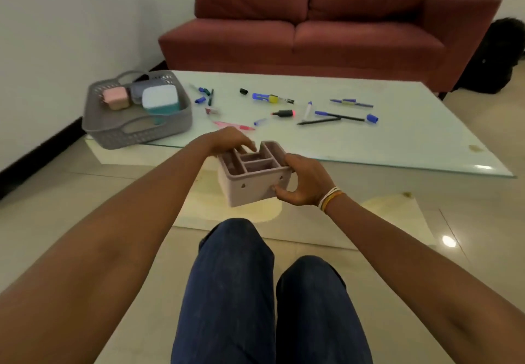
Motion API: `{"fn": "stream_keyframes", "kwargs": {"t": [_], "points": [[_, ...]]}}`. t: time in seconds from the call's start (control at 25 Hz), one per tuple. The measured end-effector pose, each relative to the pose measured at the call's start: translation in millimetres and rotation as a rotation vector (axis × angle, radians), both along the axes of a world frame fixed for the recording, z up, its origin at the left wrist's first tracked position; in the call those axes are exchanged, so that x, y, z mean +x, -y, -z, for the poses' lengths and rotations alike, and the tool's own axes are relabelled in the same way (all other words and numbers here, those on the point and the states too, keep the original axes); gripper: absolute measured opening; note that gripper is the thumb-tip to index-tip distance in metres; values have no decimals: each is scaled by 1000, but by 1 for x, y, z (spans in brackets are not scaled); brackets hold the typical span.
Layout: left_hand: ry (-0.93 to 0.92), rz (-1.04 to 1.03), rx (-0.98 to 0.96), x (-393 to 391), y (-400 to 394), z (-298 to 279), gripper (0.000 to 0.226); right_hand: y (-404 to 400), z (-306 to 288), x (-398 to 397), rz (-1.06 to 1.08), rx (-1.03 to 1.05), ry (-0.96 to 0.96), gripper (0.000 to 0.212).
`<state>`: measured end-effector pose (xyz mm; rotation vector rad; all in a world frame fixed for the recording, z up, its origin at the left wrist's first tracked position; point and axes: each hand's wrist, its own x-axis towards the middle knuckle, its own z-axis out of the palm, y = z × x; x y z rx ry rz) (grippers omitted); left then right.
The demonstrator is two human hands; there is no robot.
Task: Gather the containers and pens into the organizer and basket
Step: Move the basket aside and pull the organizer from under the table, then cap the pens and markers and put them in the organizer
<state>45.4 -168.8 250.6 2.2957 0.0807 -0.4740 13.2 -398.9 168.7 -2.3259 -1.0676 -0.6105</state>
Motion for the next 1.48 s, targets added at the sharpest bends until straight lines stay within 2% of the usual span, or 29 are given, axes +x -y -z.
{"fn": "stream_keyframes", "kwargs": {"t": [0.12,0.24,0.32,0.48,0.6,0.68,0.8,1.0,1.16,1.32,1.4,1.48], "points": [[-359,-157,-173,-9,-39,-15,38,-22,-34,24,-77,-62,83,46],[-461,-207,-352,-7,-51,-15,27,-37,-62,52,-66,-77,23,41],[-440,-288,-498,-3,-45,-11,25,-46,-69,66,40,-8,-104,38],[-330,-407,-718,18,-23,-8,26,-63,-62,84,125,396,-527,22],[-338,-420,-744,29,-5,-5,19,-59,-64,98,128,575,-889,39],[-403,-348,-687,37,4,-4,22,-50,-68,107,137,515,-994,35],[-491,-217,-522,45,8,-2,42,-33,-73,124,167,456,-967,11],[-429,-94,-540,52,21,11,53,-7,-73,142,244,435,-868,19],[-442,40,-600,58,38,19,41,12,-74,149,286,453,-772,28],[-470,129,-531,63,53,16,27,43,-75,150,404,369,-732,32],[-395,101,-421,66,61,17,23,62,-81,151,450,371,-719,32],[-229,35,-318,73,67,21,20,86,-86,153,485,429,-731,28]]}}
